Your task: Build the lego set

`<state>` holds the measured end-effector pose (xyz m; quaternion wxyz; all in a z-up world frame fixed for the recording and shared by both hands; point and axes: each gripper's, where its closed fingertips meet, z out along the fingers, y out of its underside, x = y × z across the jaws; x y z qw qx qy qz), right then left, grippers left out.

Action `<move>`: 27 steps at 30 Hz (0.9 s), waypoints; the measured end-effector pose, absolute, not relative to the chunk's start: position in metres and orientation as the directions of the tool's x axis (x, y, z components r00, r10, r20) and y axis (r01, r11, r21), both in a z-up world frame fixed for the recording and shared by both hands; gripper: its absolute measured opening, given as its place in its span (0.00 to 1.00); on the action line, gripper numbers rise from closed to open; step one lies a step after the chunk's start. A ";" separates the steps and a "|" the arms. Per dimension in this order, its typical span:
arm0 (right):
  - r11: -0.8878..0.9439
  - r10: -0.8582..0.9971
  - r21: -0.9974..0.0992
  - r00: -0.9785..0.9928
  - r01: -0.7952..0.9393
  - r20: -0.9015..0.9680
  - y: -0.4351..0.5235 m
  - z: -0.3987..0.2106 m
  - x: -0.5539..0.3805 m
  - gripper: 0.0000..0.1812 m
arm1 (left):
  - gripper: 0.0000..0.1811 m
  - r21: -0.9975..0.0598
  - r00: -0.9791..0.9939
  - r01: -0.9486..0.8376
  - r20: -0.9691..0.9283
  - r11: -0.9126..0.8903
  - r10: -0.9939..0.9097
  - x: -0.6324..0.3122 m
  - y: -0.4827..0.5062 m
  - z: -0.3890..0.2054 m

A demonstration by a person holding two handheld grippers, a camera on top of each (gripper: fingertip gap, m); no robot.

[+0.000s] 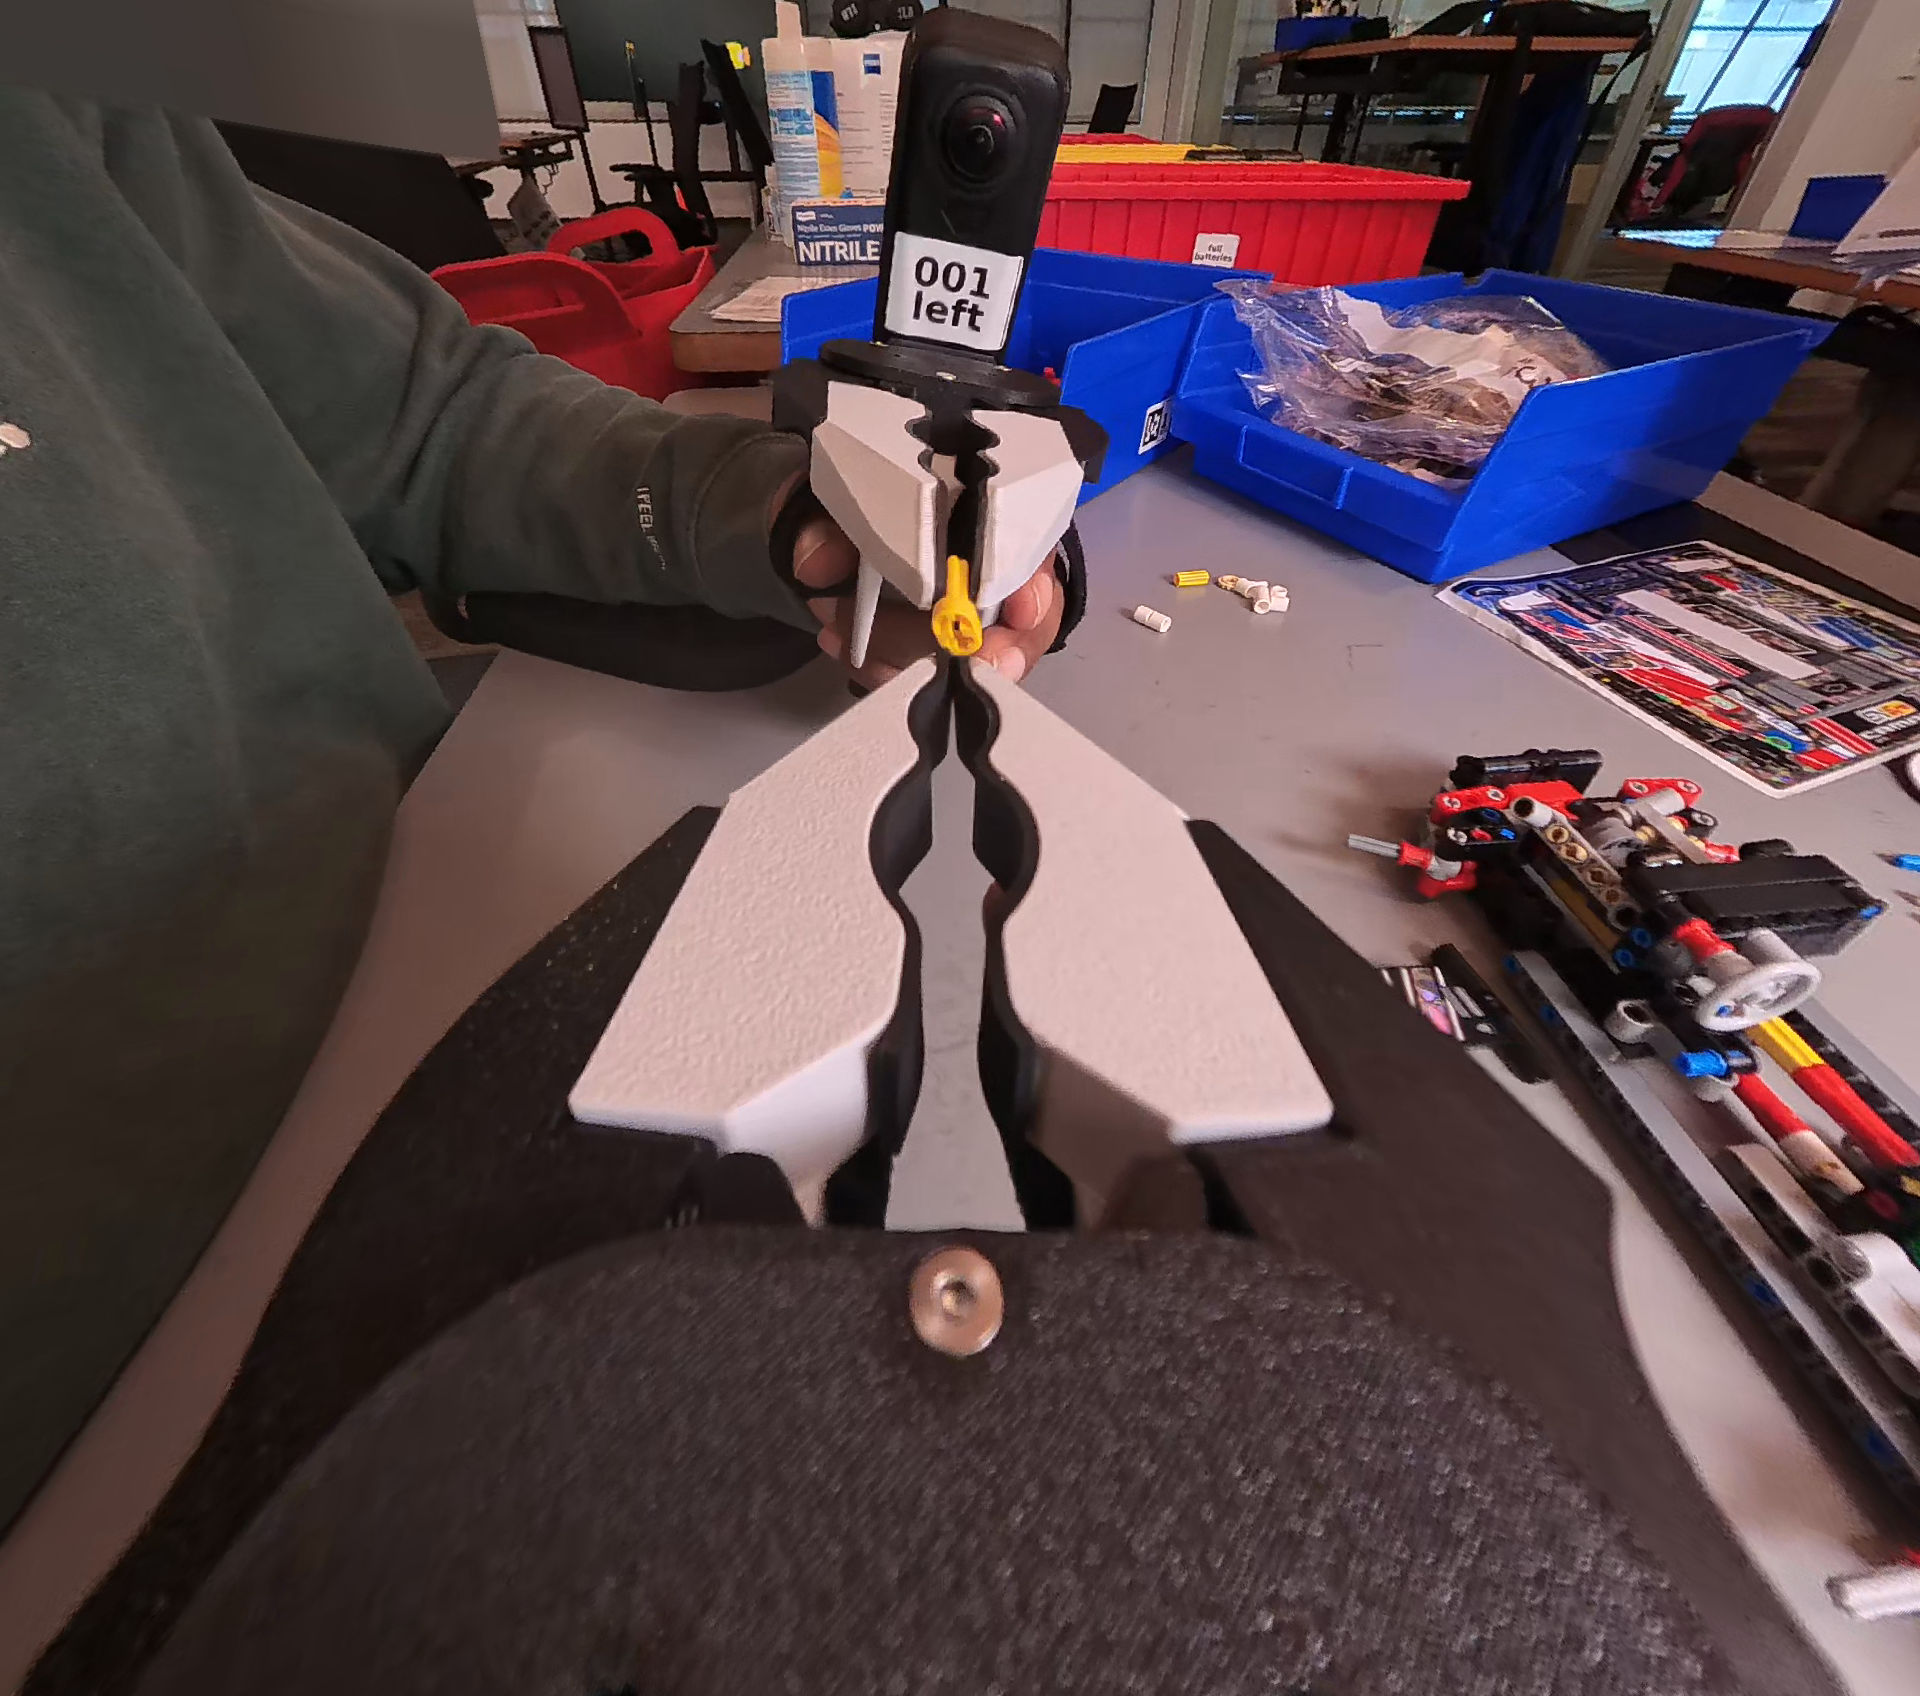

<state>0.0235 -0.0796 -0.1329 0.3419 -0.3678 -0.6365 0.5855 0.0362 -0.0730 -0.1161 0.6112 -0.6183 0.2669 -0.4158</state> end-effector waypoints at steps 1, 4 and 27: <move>0.041 0.867 -0.997 -0.499 0.069 0.001 -0.080 -0.133 0.024 0.00 | 0.01 -0.978 0.511 0.177 0.188 -0.112 -0.839 0.036 -0.073 -0.116; 0.029 0.863 -0.997 -0.504 0.068 -0.009 -0.079 -0.133 0.024 0.00 | 0.01 -0.977 0.506 0.177 0.193 -0.118 -0.841 0.036 -0.074 -0.116; 0.022 0.897 -0.999 -0.442 0.031 0.006 -0.069 -0.123 0.021 0.04 | 0.01 -0.944 0.469 0.274 0.300 -0.186 -0.831 0.027 -0.069 -0.115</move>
